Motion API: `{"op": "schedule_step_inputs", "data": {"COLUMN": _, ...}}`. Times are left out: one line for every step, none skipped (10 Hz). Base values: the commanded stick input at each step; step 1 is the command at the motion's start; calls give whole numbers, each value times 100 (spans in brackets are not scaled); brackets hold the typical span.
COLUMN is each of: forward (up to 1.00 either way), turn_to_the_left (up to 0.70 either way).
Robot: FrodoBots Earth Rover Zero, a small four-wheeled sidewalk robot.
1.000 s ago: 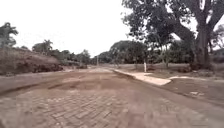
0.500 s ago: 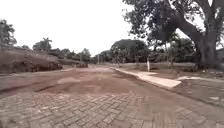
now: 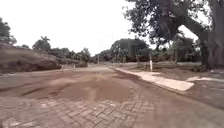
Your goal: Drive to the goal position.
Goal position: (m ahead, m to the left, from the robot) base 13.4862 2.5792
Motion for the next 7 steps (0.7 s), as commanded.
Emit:
{"op": "schedule_step_inputs", "data": {"forward": 100, "turn_to_the_left": 0}}
{"op": "schedule_step_inputs", "data": {"forward": 100, "turn_to_the_left": 0}}
{"op": "schedule_step_inputs", "data": {"forward": 100, "turn_to_the_left": 0}}
{"op": "schedule_step_inputs", "data": {"forward": 100, "turn_to_the_left": 0}}
{"op": "schedule_step_inputs", "data": {"forward": 100, "turn_to_the_left": 0}}
{"op": "schedule_step_inputs", "data": {"forward": 100, "turn_to_the_left": 0}}
{"op": "schedule_step_inputs", "data": {"forward": 100, "turn_to_the_left": 0}}
